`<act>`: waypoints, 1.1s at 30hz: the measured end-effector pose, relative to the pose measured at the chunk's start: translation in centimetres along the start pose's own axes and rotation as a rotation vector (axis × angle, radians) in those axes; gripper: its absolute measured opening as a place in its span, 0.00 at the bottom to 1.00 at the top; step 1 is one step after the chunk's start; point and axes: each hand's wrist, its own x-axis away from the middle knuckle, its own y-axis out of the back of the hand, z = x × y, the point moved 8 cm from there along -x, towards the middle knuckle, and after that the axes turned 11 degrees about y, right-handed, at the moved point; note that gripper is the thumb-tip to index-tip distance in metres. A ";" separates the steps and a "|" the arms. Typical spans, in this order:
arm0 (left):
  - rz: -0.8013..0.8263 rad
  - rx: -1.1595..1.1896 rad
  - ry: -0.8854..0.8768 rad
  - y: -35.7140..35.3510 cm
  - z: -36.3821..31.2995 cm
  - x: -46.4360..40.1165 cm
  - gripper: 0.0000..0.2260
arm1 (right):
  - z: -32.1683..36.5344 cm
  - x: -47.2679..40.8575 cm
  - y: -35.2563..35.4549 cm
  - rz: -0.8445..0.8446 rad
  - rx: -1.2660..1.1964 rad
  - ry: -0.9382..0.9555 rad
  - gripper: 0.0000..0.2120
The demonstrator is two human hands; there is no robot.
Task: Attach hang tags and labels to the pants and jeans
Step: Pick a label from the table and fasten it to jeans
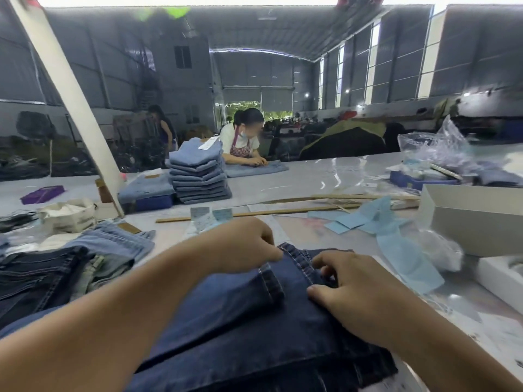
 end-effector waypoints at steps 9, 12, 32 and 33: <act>0.329 0.128 0.036 -2.6 2.9 2.8 0.21 | 0.1 -0.3 -1.1 -0.050 -0.024 0.046 0.15; 0.260 0.376 0.029 -2.2 3.5 2.9 0.10 | 0.1 -0.4 -1.3 -0.052 -0.046 0.051 0.13; -0.019 0.103 -0.024 -0.8 1.7 4.6 0.09 | 1.3 -2.3 0.3 -0.290 -0.434 0.052 0.05; -0.034 0.185 0.019 -0.4 2.6 4.3 0.05 | 1.0 -2.0 0.5 -0.270 -0.412 0.047 0.05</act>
